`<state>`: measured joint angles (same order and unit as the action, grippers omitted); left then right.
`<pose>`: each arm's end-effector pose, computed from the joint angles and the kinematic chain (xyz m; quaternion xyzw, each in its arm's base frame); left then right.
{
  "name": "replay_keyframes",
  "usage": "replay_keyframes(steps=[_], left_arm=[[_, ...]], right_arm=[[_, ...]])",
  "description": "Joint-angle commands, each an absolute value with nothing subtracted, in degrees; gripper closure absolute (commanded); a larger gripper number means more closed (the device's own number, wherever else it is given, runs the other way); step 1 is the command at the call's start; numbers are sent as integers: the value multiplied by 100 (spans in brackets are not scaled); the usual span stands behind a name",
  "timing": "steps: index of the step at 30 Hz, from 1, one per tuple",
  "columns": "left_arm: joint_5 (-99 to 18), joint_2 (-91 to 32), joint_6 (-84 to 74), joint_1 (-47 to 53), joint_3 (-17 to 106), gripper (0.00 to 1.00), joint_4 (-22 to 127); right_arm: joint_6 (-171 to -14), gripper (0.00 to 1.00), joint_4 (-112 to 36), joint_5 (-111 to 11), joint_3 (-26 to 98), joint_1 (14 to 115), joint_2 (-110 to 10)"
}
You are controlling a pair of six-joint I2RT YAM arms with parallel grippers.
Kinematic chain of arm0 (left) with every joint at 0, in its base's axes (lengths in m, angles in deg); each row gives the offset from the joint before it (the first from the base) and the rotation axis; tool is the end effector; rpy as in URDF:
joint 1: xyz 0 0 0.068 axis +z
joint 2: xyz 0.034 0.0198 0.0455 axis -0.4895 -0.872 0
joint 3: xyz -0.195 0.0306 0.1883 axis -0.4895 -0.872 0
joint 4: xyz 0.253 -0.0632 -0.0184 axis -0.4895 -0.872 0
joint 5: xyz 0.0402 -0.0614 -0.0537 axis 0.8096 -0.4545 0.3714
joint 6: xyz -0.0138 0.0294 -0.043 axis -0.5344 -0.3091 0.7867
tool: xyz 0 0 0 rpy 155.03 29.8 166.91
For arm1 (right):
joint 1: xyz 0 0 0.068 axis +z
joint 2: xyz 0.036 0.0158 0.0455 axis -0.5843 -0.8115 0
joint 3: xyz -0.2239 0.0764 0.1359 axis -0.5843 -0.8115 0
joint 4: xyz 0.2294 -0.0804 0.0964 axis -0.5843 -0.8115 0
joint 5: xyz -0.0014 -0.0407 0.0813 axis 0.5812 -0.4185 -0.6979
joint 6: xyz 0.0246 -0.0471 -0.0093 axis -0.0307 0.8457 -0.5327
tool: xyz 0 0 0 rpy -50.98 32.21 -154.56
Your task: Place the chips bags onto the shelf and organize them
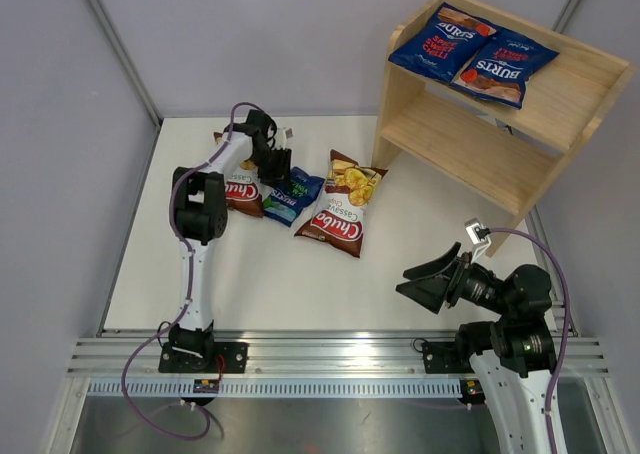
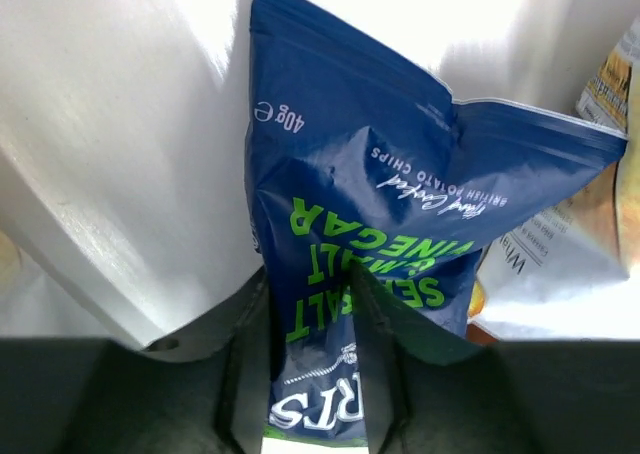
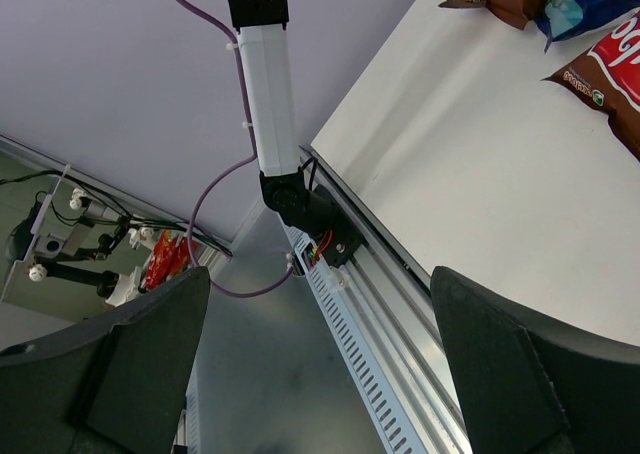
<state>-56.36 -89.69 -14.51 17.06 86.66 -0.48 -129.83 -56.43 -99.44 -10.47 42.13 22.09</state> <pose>0.4766 -0.1184 0.1668 0.1186 0.9585 -0.2254 0.1282 0.0576 0.0366 0.2972 -0.1237 0.6931 0.5728 0.4199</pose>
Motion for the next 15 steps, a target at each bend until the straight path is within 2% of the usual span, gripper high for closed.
replay_keyframes(steps=[1, 2, 3, 5, 7, 12, 15], left_arm=[[-5837, -8661, -988, 1762, 8441, 65, 392], [-5862, -8555, -811, 1771, 8144, 69, 560], [-5915, -8180, -35, 1806, 7636, 99, 1136], [-5854, -7835, 199, 1806, 7440, 100, 1631], [-5854, -7475, 891, 1806, 6720, 100, 2472], [-5240, -5727, 2439, 1701, 4859, 100, 3996], [-4818, -4788, 2976, 1517, 4320, 100, 4559]], right_arm=[[-13032, 0, -5417, -9855, -956, 4200, 2124], [-13041, 0, -5382, -9846, -1008, 4199, 2089], [-13171, 1, -5147, -9828, -1139, 4208, 2010], [-13225, 1, -5075, -9828, -1254, 4200, 1940], [-13348, 2, -4838, -9820, -1351, 4200, 1852], [-13419, 2, -4425, -9705, -1527, 4200, 1378], [-13515, 2, -4004, -9618, -1633, 4217, 991]])
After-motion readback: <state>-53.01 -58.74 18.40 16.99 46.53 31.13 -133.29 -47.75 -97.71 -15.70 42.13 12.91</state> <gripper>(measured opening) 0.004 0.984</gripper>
